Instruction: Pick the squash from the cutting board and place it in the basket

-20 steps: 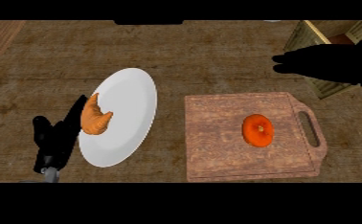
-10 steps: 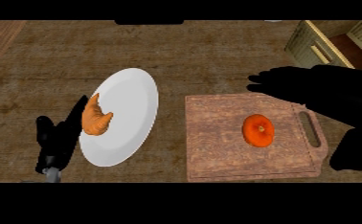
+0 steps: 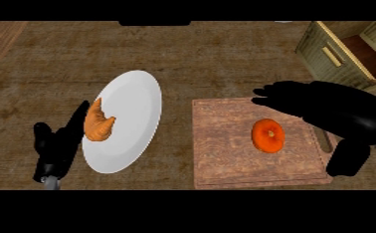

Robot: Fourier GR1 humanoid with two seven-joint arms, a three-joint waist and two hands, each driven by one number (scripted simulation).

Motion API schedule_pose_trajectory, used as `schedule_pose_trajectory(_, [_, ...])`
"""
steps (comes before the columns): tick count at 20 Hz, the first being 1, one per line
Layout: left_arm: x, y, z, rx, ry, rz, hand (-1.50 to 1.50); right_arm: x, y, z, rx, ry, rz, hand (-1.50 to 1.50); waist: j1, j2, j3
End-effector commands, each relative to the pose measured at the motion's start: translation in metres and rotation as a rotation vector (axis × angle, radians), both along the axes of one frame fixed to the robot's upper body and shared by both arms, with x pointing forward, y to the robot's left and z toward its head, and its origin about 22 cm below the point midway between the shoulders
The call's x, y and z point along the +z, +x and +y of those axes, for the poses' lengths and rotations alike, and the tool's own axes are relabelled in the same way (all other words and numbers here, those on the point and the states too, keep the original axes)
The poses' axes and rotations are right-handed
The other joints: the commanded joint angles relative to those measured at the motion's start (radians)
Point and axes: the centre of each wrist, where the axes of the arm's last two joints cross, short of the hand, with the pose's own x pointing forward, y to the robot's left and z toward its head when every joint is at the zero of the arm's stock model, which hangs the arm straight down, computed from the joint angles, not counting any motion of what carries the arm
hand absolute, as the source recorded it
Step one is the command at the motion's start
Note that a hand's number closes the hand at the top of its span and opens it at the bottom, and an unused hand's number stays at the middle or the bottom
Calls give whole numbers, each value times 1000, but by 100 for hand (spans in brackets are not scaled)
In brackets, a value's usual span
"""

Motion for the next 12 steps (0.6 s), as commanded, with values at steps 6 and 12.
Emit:
schedule_pose_trajectory(6, [-30, -25, 0, 3, -19, 203, 0, -51, 7, 8, -11, 0, -2, -150, 15, 15, -15])
schedule_pose_trajectory(12, [-26, -16, -1, 38, -6, 196, 0, -52, 1, 22, 8, 26, -10, -150, 1, 10, -16])
